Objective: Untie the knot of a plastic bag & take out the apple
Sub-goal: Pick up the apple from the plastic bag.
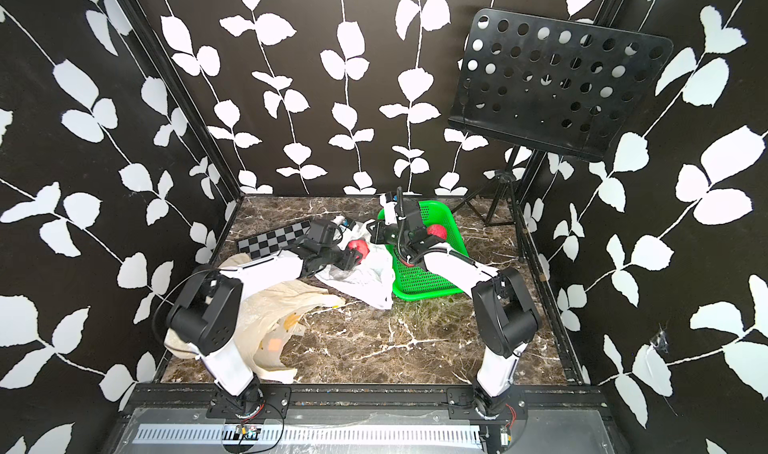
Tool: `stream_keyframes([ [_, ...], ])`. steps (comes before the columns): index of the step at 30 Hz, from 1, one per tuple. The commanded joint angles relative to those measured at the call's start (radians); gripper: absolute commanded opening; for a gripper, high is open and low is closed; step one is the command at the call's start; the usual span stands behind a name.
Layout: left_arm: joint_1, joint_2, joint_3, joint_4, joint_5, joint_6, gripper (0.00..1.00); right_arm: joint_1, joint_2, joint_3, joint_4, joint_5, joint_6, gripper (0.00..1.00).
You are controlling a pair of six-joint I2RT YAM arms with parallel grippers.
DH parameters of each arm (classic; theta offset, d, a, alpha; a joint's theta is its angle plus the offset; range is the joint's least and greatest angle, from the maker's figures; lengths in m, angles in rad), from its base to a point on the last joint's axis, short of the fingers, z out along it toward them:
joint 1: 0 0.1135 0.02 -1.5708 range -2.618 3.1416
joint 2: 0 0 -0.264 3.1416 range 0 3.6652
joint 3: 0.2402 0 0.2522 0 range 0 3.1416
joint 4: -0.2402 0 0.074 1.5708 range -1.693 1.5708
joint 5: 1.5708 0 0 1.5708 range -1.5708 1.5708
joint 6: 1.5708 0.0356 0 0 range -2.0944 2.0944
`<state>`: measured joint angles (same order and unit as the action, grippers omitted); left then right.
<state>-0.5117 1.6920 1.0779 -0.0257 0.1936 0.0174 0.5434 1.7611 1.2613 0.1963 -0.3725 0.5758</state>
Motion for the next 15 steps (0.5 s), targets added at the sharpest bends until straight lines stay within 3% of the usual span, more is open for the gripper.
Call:
stream_keyframes([
  [1, 0.030, -0.108, -0.027, -0.017, 0.091, -0.014, 0.52, -0.009, -0.006, 0.030, -0.002, 0.025, 0.003, 0.00],
  [15, 0.068, -0.272, 0.034, -0.063, 0.238, -0.097, 0.50, -0.011, 0.004, 0.012, 0.000, 0.016, 0.007, 0.00],
])
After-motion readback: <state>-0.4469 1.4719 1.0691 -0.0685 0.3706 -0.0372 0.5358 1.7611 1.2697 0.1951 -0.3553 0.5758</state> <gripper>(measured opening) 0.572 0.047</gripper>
